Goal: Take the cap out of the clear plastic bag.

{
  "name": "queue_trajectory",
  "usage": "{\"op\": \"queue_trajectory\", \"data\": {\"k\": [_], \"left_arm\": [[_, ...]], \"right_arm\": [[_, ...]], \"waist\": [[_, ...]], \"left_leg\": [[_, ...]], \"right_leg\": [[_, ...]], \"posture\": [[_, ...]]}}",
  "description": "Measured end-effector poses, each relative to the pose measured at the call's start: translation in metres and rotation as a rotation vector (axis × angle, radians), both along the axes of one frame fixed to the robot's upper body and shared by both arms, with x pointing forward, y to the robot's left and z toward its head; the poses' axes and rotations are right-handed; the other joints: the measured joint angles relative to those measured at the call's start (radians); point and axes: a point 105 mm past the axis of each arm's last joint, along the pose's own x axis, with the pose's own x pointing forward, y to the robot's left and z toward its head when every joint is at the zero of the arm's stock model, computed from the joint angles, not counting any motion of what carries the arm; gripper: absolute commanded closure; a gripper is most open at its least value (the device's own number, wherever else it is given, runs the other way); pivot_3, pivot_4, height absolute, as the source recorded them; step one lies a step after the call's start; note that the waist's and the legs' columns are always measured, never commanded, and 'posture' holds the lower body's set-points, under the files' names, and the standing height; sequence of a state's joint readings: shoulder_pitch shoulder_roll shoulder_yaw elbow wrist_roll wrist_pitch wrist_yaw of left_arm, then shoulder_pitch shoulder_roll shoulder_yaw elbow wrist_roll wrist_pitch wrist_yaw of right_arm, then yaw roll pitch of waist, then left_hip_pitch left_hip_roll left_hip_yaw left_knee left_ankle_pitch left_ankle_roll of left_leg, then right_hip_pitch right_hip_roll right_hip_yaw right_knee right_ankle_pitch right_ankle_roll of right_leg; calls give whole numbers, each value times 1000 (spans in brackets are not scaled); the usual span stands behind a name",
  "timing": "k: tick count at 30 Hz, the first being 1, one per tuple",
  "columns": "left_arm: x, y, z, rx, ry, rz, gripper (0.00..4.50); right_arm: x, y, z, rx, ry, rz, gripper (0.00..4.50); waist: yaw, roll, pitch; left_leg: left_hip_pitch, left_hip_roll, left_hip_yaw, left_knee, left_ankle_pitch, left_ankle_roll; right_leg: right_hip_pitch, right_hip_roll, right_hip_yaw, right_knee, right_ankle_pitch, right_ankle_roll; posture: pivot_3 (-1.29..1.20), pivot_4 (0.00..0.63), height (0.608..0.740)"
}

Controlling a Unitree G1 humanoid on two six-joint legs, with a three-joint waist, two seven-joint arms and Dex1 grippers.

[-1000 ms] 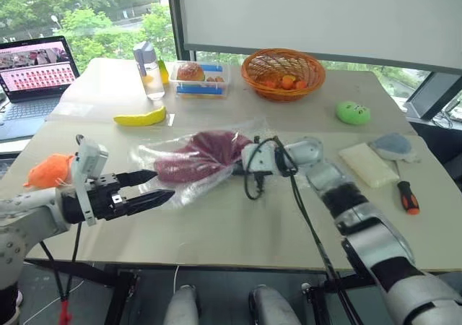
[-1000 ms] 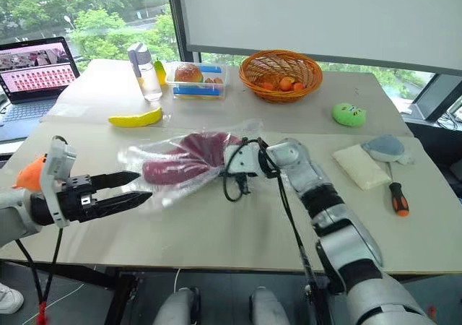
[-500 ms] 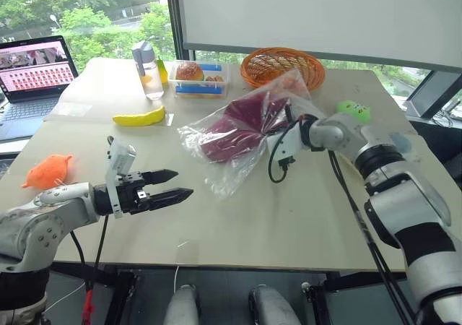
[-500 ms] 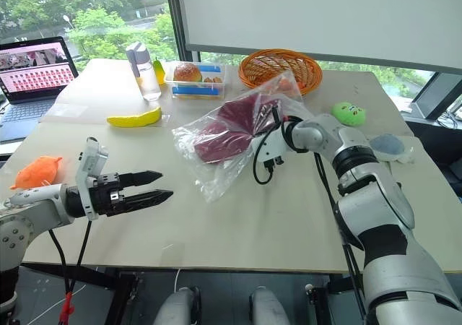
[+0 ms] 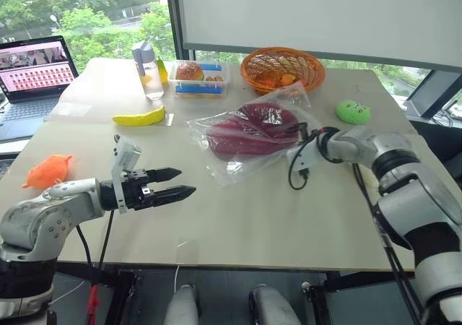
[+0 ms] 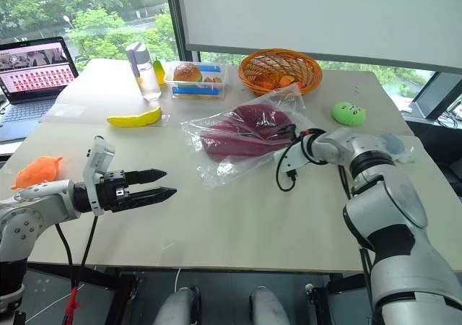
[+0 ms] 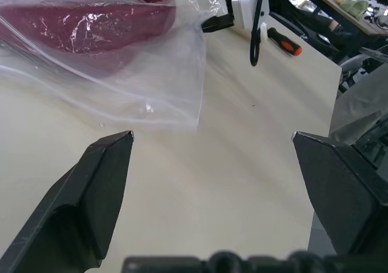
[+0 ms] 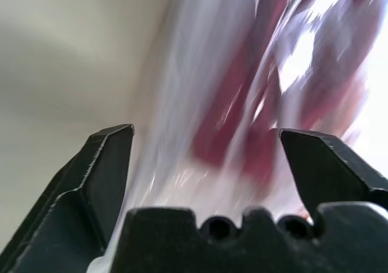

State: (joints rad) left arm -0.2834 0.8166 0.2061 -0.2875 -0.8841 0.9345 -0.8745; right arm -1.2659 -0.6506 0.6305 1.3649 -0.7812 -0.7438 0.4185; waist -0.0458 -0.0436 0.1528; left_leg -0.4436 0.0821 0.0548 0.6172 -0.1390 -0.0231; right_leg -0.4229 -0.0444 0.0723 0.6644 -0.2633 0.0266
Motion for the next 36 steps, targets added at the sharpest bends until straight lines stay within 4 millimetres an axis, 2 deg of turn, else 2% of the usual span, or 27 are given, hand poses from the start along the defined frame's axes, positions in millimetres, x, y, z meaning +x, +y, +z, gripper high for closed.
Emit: {"op": "queue_trajectory", "data": {"k": [4,5,7,8,11,12,14,16,17,19,23,24,29,32,36], "left_arm": [[1,7,0,8,5,20,0],[1,11,0,9,7,34,0],[3,17,2,6,-4,59,0],[4,18,4,6,-14,65,0],[10,24,4,-6,-34,110,0],[14,27,4,-5,-41,135,0],[21,32,4,1,-60,176,0],[26,36,4,10,-75,208,0],[27,38,4,8,-75,221,0],[30,43,3,0,-76,256,0],[33,53,9,-4,-101,313,0],[33,54,10,-5,-105,315,0],[29,59,1,30,-82,329,0],[29,58,-2,51,-81,324,0],[30,57,-5,71,-84,316,0]], "right_arm": [[-13,-44,22,153,159,-193,40],[-17,-48,31,241,223,-230,40],[-24,-34,54,428,342,-202,40],[-27,-22,66,495,376,-156,40],[-43,51,101,697,419,112,40],[-54,84,110,752,426,223,40],[-74,142,114,819,438,366,40],[-85,177,106,882,459,396,40],[-88,187,99,907,473,385,40],[-86,199,87,965,467,335,40],[-83,232,39,963,457,235,40],[-80,234,30,950,447,206,40],[-60,224,17,939,329,115,40],[-49,220,2,913,280,58,40],[-38,215,-3,881,211,16,40]], "waist": [[1,2,2],[0,2,2],[-14,4,3],[-21,4,3],[-32,5,3],[-34,5,3],[-27,5,3],[-11,5,3],[2,5,3],[19,4,3],[32,2,3],[33,2,3],[28,2,3],[25,2,3],[21,2,3]], "left_leg": [[0,0,0,0,0,0],[0,0,0,0,0,0],[3,1,0,0,0,0],[4,1,0,0,0,0],[7,2,-1,-3,0,0],[7,3,-2,-4,0,0],[6,2,-3,-4,1,-2],[5,2,-3,-3,1,-2],[3,2,-3,-2,1,-3],[2,1,-2,-1,1,-3],[1,1,-2,-1,1,-3],[0,1,-2,-1,1,-3],[1,1,-2,-1,1,-3],[1,1,-2,-2,1,-3],[1,1,-2,-2,1,-3]], "right_leg": [[1,0,0,0,0,1],[1,0,0,0,0,1],[2,1,1,0,0,1],[2,1,1,1,0,0],[3,3,1,4,0,-1],[2,4,1,6,-1,-2],[0,5,-1,11,-2,-3],[-1,4,-2,12,-4,-4],[-2,3,-2,11,-4,-4],[-2,1,-3,10,-4,-3],[-2,1,-3,8,-3,-2],[-2,1,-3,8,-3,-2],[-2,1,-3,8,-3,-3],[-3,2,-3,8,-3,-3],[-3,2,-3,8,-3,-3]], "posture": [[0,150,737],[0,150,737],[0,150,737],[0,150,737],[0,150,737],[0,150,737],[0,150,737],[0,150,737],[0,150,737],[0,150,737],[0,150,737],[0,150,737],[0,150,737],[0,150,737],[0,150,737]]}}
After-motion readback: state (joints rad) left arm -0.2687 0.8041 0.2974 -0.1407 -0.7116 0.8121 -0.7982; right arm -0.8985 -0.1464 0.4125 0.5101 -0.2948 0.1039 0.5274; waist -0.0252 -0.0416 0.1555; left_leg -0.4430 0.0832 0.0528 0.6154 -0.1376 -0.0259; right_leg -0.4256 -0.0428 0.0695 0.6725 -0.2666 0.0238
